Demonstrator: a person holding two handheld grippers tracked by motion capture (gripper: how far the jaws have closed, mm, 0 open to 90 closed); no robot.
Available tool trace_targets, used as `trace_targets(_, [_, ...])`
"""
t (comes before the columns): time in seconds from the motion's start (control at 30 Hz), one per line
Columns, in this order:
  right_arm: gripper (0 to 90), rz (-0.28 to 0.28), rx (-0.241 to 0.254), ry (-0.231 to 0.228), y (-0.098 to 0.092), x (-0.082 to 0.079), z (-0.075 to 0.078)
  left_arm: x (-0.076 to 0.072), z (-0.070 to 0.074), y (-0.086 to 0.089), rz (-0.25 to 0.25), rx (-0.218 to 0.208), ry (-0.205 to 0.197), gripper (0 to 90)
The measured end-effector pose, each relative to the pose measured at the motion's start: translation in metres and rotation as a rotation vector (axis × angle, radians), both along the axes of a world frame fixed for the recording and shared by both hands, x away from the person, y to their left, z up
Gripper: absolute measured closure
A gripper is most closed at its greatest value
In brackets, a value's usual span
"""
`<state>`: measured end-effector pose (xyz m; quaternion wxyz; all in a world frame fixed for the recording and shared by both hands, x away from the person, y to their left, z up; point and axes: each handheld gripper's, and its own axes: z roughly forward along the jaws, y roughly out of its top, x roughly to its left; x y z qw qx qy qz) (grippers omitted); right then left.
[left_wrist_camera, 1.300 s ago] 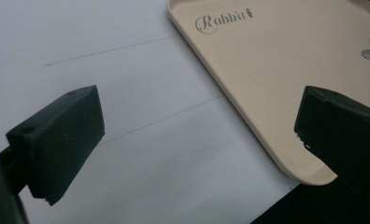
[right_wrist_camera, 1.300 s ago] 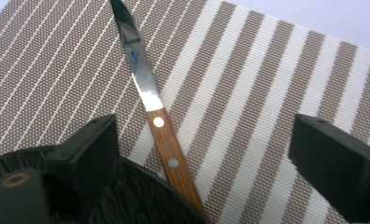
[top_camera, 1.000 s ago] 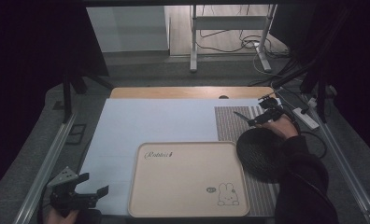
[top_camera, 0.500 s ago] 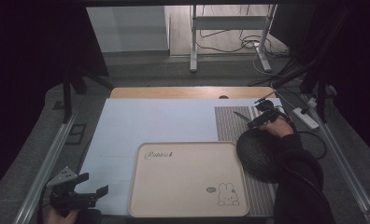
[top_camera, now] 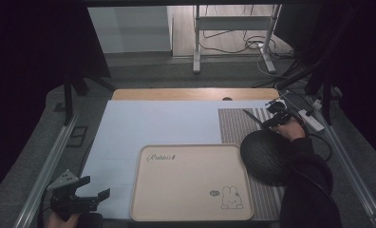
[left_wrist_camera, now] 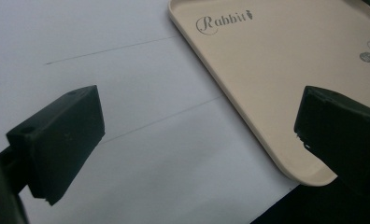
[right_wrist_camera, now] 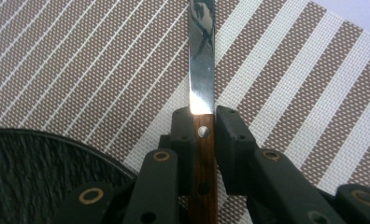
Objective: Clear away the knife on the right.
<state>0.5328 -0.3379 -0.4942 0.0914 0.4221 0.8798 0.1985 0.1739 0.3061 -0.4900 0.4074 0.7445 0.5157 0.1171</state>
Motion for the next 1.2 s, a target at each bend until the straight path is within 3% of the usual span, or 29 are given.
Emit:
trace_targets(0.1, [77.6, 0.015, -0.045, -0.039, -0.006, 0.001, 0.003, 0.000, 0.000, 0.000, 0.001, 0.000, 0.000, 1.8])
trace_targets(0.43, [77.7, -0.045, -0.048, -0.071, -0.029, -0.003, 0.015, -0.001, 0.000, 0.001, 0.004, -0.002, 0.001, 1.8])
trace_targets(0.57, [77.7, -0.056, -0.027, -0.075, -0.031, -0.007, 0.022, 0.000, 0.000, 0.001, 0.005, -0.007, -0.001, 1.8])
trace_targets(0.9, [77.6, -0.056, 0.015, -0.074, -0.018, -0.023, 0.032, 0.000, 0.000, 0.001, 0.005, -0.008, -0.004, 1.7])
trace_targets(1.2, [77.6, -0.020, 0.026, -0.062, 0.002, -0.039, 0.031, 0.000, 0.000, 0.000, 0.002, -0.002, -0.005, 1.7])
